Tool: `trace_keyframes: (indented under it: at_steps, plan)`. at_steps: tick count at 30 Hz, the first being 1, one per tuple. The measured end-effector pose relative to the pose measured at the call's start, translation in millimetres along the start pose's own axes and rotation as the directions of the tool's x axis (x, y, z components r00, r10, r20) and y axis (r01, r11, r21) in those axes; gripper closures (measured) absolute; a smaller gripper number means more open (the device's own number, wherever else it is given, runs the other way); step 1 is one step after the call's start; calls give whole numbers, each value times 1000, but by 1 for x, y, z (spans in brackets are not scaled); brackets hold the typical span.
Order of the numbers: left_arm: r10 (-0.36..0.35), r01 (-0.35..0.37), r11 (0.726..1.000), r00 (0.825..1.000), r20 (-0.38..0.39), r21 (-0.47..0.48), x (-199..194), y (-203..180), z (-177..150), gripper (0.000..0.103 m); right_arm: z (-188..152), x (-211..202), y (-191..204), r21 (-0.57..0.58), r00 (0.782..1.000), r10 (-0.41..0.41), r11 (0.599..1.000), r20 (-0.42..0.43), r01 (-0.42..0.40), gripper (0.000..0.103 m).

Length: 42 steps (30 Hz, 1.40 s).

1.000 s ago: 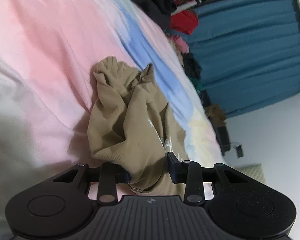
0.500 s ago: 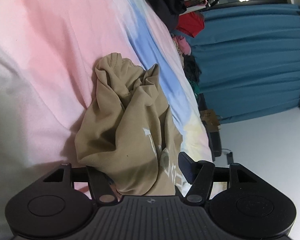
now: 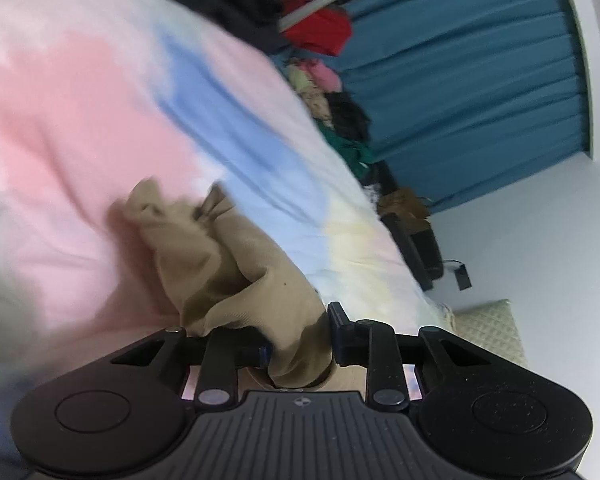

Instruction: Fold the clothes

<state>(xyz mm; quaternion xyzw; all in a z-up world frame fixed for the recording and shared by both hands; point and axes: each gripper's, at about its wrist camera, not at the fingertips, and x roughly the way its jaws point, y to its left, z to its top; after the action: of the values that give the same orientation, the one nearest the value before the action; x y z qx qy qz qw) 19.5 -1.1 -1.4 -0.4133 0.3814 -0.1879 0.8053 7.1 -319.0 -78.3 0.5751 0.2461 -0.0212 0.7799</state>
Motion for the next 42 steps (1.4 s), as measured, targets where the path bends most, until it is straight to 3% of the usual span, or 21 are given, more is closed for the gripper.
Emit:
trace_keyframes:
  at_steps: [5, 11, 16, 21, 23, 26, 28, 32, 36, 39, 42]
  plan:
    - [-13, 16, 998, 999, -48, 57, 29, -90, 14, 74, 64, -27, 29, 46, 998, 0, 999, 66, -3, 79]
    - [1, 17, 990, 991, -131, 143, 142, -195, 45, 78, 183, -25, 53, 44, 983, -43, 998, 177, 35, 79]
    - [-64, 91, 970, 990, -126, 223, 259, -282, 63, 78, 292, 2, 79, -99, 936, -88, 987, 341, 129, 80]
    - [-106, 134, 947, 988, -109, 291, 382, -311, 57, 78, 361, 34, 48, -129, 889, -132, 970, 438, 208, 79]
    - [-88, 129, 940, 986, -140, 315, 425, -297, 45, 78, 371, 50, 20, -144, 879, -161, 958, 448, 249, 79]
    - [-76, 132, 954, 975, -210, 268, 473, -251, 28, 78, 366, 69, -28, -156, 874, -215, 938, 436, 309, 79]
    - [-67, 142, 945, 966, -252, 294, 488, -224, 17, 78, 357, 78, -61, -107, 886, -244, 945, 393, 308, 79]
    - [-54, 168, 930, 942, -331, 328, 484, -174, 3, 77, 330, 76, -99, -91, 905, -257, 949, 338, 303, 79]
    - [21, 138, 904, 931, -365, 405, 477, -132, -12, 71, 307, 73, -113, -50, 902, -298, 943, 313, 329, 79]
    - [65, 111, 873, 939, -339, 475, 478, -121, -24, 60, 290, 70, -121, -18, 897, -330, 936, 293, 351, 76]
    - [99, 87, 837, 947, -305, 541, 463, -137, -27, 54, 273, 67, -130, 13, 891, -362, 928, 273, 373, 73]
